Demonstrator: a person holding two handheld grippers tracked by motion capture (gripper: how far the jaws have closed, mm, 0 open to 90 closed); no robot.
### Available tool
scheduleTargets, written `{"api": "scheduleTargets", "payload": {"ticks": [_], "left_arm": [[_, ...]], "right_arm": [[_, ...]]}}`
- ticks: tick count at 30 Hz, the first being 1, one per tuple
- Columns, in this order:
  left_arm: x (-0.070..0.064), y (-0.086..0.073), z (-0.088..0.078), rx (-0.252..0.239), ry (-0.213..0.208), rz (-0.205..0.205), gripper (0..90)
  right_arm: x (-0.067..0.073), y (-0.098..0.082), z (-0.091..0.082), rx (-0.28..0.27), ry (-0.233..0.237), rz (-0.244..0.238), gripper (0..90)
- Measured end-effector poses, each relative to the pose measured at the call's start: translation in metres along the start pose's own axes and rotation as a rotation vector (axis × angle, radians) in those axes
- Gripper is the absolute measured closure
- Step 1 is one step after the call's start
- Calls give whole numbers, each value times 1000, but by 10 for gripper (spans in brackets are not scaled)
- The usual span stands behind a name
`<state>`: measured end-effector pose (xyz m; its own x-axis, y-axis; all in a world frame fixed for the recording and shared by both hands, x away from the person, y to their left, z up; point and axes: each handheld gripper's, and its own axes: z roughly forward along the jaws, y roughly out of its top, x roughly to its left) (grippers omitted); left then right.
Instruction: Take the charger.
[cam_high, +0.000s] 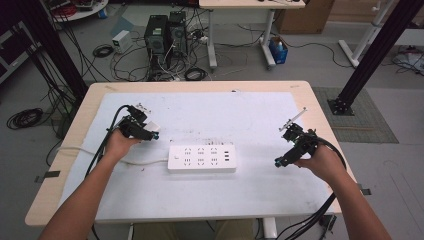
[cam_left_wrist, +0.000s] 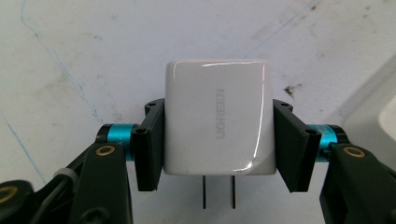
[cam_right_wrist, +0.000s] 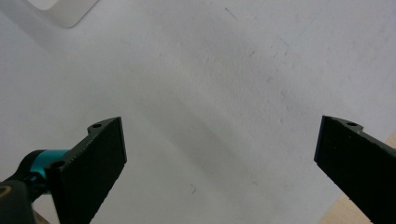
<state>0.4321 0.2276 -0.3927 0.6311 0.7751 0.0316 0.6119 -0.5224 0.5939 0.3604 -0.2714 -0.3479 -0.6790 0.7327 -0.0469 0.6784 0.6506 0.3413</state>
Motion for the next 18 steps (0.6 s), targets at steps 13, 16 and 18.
{"api": "scheduleTargets", "payload": {"ticks": [13, 16, 18], "left_arm": [[-25, -5, -47, -65, -73, 127, 427], [-31, -7, -56, -77, -84, 148, 427], [-34, -9, -62, -80, -89, 140, 426]], "right_arm": [[5, 2, 1, -25, -4, -1, 15], [6, 3, 1, -25, -4, -1, 15], [6, 3, 1, -26, -4, -5, 15]]}}
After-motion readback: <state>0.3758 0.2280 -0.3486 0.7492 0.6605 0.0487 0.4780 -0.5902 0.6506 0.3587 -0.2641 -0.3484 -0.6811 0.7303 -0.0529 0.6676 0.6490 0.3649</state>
